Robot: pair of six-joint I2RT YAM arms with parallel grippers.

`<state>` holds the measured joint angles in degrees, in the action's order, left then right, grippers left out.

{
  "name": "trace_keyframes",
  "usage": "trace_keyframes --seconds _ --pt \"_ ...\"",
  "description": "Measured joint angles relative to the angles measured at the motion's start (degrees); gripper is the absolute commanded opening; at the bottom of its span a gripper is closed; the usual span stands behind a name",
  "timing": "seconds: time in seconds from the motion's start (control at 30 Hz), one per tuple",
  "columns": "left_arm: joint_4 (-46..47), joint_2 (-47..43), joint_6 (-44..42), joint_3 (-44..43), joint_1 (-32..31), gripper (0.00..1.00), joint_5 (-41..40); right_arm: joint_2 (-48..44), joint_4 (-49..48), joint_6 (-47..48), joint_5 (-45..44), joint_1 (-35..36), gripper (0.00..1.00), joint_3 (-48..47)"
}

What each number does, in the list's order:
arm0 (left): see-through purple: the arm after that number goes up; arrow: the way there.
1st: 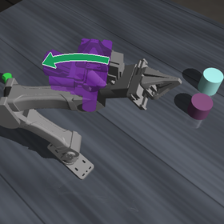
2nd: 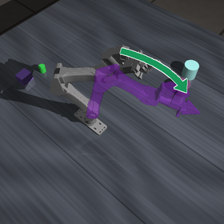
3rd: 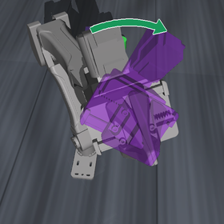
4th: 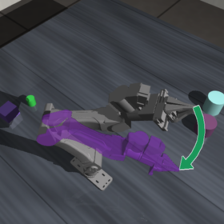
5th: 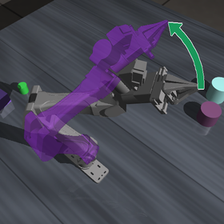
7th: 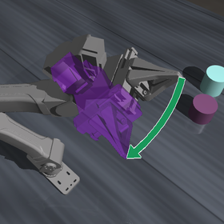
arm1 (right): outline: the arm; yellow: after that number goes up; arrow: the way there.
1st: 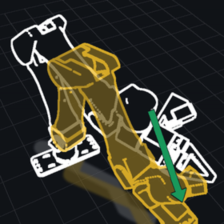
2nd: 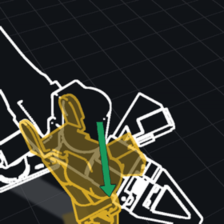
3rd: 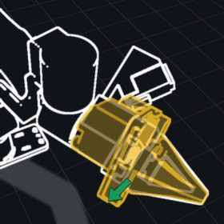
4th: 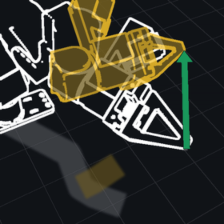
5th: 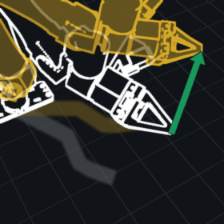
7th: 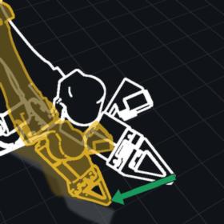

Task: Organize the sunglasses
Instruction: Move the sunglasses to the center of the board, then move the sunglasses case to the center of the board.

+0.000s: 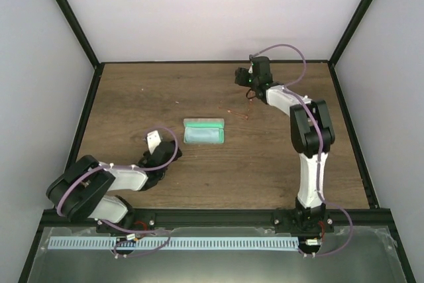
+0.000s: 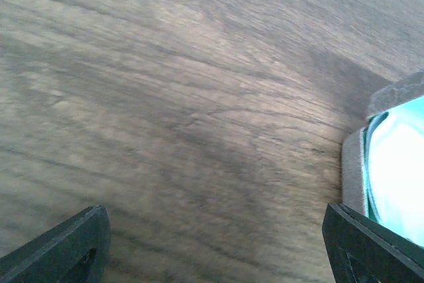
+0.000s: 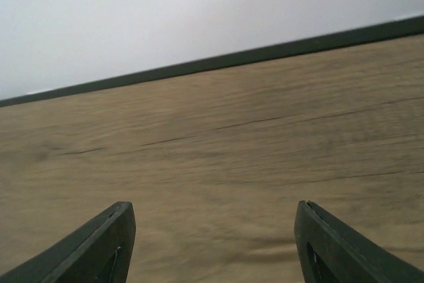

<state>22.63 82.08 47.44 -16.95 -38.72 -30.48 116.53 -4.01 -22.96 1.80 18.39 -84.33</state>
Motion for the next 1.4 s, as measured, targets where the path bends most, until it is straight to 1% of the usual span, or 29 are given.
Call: trace_keyframes --seconds 0.03,0.1,0.13,0.23,0.3,0.4,0.5,0.57,0.73,0.83,0.93,1.17,1.3,1.33,1.4 --pt "0.4 -0.9 0.1 1.0 0.0 0.9 -0.4 2.3 0.7 0.1 0.5 -0.8 0.69 -1.8" --pt "1.0 -3.3 -0.1 3.3 0.0 0.84 -0.6 7.3 3.1 0.5 1.7 -2.5 0.69 -6.7" --pt "1.5 -4.5 -0.3 4.5 -0.1 0.83 -0.5 9.4 3.7 0.7 2.3 -3.0 0.69 -8.9" --pt "1.9 -7.5 -1.0 7.1 -0.8 0.9 0.1 15.3 6.7 1.5 4.3 -3.8 0.68 -16.3" --pt "1.8 -8.6 -0.6 7.7 -2.3 0.93 -0.1 18.4 8.2 2.1 5.8 -3.7 0.68 -21.0" --pt "2.0 -8.5 0.6 7.8 -5.1 0.94 -0.6 21.7 10.5 3.0 7.6 -3.6 0.66 -26.8" --pt "3.2 -6.5 1.6 7.3 -6.9 0.94 -2.1 22.3 11.6 3.3 9.1 -3.4 0.65 -27.8" --pt "4.2 -4.6 1.9 6.5 -7.3 0.96 -2.9 21.8 10.6 3.5 10.2 -3.4 0.65 -26.1" --pt "5.2 -1.2 1.9 4.2 -8.2 0.97 -3.7 17.9 8.1 3.5 12.6 -3.4 0.65 -14.5" --pt "4.9 -1.6 1.8 4.2 -8.3 0.97 -3.4 16.0 6.2 3.4 13.4 -3.4 0.64 -9.4" --pt "3.7 -2.9 1.8 4.3 -8.6 0.97 -2.6 11.6 3.7 2.3 13.9 -3.4 0.64 -2.7" --pt "1.7 -6.9 1.8 5.2 -8.9 0.97 -2.3 2.8 -0.3 1.0 16.6 -3.4 0.65 7.0" --pt "1.8 -7.0 1.7 5.2 -9.0 0.97 -2.2 -4.5 -3.2 1.3 14.7 -2.0 0.65 15.3" --pt "2.0 -6.6 1.6 5.2 -9.0 0.96 -1.9 -6.8 -3.4 1.5 13.6 -1.1 0.61 17.2" --pt "2.6 -5.3 1.4 5.2 -9.1 0.95 -1.2 -10.8 -3.7 2.1 11.4 1.7 0.48 19.9"
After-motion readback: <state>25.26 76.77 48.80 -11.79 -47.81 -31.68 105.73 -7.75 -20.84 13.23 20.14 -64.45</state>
